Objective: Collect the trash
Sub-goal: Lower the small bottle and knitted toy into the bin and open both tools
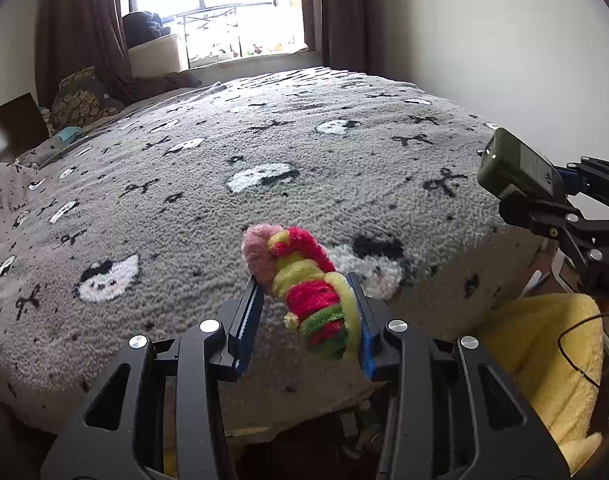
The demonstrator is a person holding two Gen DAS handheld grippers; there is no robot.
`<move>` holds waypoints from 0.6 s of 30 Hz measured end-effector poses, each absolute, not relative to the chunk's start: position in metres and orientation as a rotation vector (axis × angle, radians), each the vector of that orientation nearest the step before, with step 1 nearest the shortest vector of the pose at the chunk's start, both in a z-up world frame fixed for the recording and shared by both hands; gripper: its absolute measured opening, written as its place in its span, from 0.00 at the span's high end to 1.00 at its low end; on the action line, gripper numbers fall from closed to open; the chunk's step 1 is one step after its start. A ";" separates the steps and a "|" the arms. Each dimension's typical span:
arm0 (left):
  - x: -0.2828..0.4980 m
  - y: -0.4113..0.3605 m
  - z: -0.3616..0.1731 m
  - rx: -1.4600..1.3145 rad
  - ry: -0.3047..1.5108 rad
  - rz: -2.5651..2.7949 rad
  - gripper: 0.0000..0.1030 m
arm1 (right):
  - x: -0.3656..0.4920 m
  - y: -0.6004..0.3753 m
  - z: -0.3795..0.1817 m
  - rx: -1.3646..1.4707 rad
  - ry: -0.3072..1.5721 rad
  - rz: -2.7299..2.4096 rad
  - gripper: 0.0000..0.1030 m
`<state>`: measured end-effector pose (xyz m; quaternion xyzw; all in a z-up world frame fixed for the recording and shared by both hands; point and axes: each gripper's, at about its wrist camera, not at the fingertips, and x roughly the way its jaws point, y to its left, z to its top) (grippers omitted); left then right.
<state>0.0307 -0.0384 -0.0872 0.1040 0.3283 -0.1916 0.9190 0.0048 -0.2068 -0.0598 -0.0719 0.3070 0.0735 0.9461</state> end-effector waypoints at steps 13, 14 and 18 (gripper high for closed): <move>-0.040 -0.034 -0.150 0.201 0.794 -0.421 0.62 | -0.032 -0.200 -0.124 -0.099 0.768 0.192 0.51; -0.042 -0.033 -0.158 0.200 0.815 -0.422 0.62 | -0.032 -0.199 -0.130 -0.096 0.785 0.198 0.51; -0.045 -0.028 -0.187 0.192 0.896 -0.409 0.62 | -0.030 -0.193 -0.155 -0.092 0.855 0.214 0.51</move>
